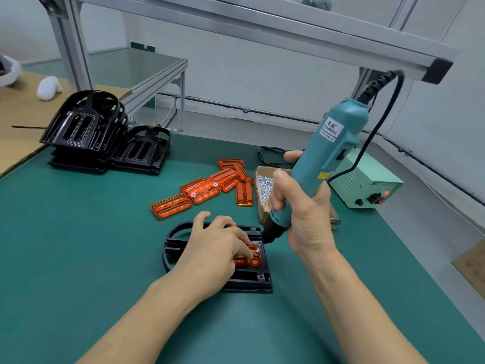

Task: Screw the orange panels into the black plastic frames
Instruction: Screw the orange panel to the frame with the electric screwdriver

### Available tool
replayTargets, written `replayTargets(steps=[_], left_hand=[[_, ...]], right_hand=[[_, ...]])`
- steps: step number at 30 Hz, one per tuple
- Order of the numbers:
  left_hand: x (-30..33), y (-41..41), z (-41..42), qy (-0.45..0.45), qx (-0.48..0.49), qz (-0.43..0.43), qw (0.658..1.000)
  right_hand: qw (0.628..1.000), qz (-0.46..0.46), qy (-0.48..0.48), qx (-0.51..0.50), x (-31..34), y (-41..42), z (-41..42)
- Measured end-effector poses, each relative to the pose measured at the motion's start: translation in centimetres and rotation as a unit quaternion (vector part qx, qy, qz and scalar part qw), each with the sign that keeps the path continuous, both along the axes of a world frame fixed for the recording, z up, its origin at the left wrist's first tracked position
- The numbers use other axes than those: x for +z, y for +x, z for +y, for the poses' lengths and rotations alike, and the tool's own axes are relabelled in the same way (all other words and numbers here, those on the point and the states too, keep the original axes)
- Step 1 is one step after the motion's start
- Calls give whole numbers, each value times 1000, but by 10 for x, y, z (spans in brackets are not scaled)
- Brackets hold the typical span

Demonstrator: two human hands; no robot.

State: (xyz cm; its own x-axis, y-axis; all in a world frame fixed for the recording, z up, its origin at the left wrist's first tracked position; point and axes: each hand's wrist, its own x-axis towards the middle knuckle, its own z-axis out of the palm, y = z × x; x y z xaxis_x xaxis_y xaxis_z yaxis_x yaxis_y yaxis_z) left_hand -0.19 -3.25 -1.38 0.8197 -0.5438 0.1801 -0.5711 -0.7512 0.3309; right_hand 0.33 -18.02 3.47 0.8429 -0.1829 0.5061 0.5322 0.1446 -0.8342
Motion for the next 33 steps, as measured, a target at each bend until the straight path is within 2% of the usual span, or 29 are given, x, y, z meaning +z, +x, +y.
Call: replayTargets(steps=[8, 17, 22, 33], left_hand=[[-1, 0, 0, 0, 0, 2, 1000], [0, 0, 0, -1, 2, 11, 1000], [-1, 0, 1, -11, 1, 19, 1000], [-3, 1, 1, -20, 3, 26, 999]], right_hand=[[1000, 8, -16, -5, -2, 2, -1], [996, -7, -64, 62, -5, 8, 4], [998, 6, -30, 49, -6, 8, -5], [997, 3, -53, 59, -8, 9, -3]])
